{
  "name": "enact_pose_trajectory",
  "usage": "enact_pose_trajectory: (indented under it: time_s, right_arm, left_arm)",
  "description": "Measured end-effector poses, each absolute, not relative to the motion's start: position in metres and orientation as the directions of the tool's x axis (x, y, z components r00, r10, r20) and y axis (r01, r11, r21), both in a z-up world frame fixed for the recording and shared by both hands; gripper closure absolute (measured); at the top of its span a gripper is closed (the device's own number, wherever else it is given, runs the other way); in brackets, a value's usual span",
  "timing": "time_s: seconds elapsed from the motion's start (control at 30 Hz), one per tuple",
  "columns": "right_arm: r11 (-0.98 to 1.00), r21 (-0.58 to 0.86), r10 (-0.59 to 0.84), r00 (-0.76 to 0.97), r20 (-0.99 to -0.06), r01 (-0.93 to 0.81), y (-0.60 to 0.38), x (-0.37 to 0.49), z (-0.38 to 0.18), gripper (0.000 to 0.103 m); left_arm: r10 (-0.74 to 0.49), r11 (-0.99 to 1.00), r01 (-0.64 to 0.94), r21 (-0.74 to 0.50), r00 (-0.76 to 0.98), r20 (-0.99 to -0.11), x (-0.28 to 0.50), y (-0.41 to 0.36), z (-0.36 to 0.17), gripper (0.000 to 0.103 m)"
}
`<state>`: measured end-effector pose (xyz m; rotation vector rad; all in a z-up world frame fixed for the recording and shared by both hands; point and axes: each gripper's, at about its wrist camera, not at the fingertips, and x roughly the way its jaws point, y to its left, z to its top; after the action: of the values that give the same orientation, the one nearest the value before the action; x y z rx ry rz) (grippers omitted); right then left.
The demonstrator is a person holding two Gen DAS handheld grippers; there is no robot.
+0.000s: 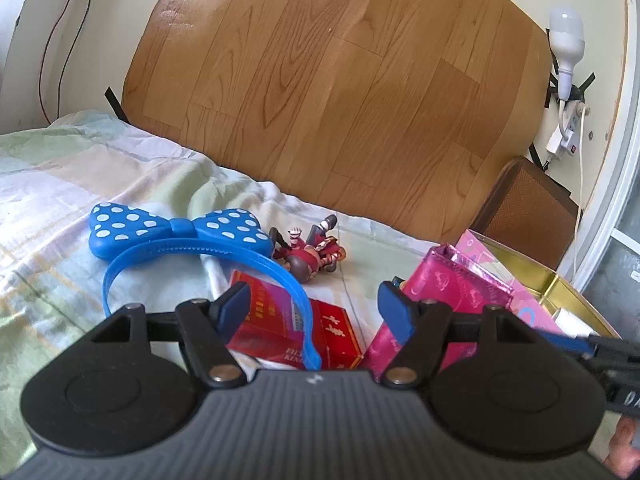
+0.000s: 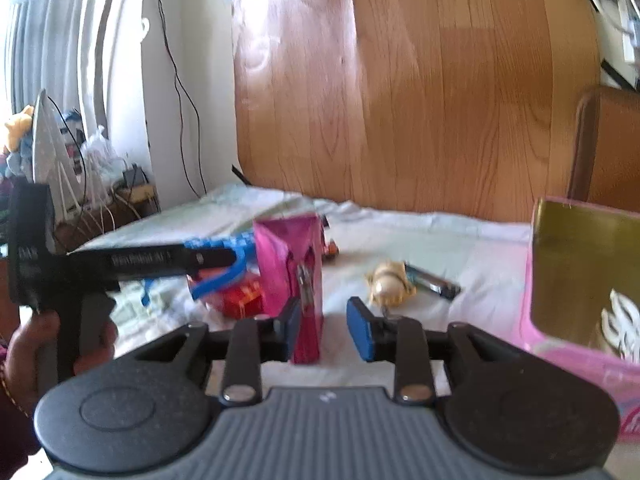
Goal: Organize rigid objects
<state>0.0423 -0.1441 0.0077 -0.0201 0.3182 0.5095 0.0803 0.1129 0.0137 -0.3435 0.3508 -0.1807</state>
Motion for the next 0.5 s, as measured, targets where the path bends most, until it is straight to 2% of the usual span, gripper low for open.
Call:
enact_pose_trajectory:
  time_s: [0.03,0.1,0.27,0.5]
  right_arm:
    - [0.873,0.054,0.478,0.827,-0.295,-0.485,-0.143,0.042,0.011,0.067]
    - [0.872,0.039,0.479,0.832,-0.28,-0.488,-0.139,0.043,0.015,0.065]
    - [0.859,0.017,0.499,0.828,-0.256,-0.512,-0.128,0.048,0.024,0.065]
    - [0.828,-0.091,0.525,0.822,-0.22,-0.553,-0.102,0.048,0.037,0.065]
  left_arm:
    - [-0.232,0.926,0.114,-0.36,0.924,-0.305,0.081,0.113,0.014,0.031]
    - [-0.233,0.925,0.114,-0.362,0.923,-0.305,0.08,0.113,0.014,0.031]
    - [-0.233,0.925,0.113,-0.363,0.923,-0.306,0.08,0.113,0.014,0.031]
    - [-0.232,0.925,0.112,-0.363,0.923,-0.307,0.08,0.113,0.014,0.031]
